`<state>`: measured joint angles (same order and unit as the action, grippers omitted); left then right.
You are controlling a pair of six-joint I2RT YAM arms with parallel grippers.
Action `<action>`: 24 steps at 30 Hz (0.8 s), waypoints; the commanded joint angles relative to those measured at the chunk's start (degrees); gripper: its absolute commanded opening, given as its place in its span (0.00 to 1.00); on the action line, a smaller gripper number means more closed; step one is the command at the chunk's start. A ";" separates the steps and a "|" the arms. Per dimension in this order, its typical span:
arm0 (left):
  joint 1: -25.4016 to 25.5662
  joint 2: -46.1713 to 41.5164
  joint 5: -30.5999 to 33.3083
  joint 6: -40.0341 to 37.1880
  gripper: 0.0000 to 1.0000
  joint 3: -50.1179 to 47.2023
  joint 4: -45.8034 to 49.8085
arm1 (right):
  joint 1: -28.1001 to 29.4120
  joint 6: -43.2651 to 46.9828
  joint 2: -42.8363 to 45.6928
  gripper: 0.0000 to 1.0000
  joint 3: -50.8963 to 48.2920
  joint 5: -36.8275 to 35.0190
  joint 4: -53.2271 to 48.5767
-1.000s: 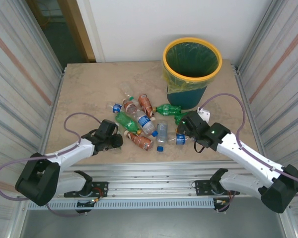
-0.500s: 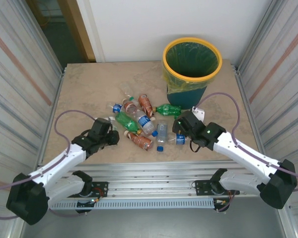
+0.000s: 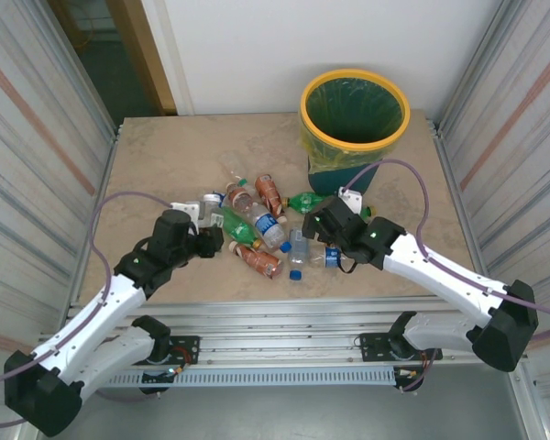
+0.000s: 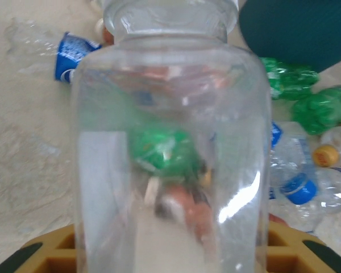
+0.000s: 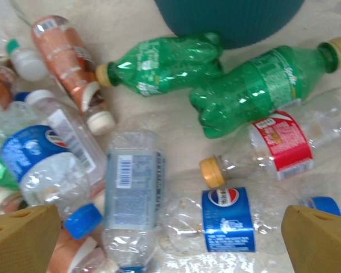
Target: Put the plastic bottles in the bin
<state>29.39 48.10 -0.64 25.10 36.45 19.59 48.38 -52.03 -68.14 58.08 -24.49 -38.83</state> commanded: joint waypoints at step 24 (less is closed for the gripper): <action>0.23 3.71 -23.39 -7.26 0.22 2.45 -30.51 | 1.20 15.45 -6.03 0.98 12.15 34.24 30.98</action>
<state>29.39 51.90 -21.37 17.82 36.53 -6.31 49.19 -39.24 -71.96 67.26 6.20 -11.27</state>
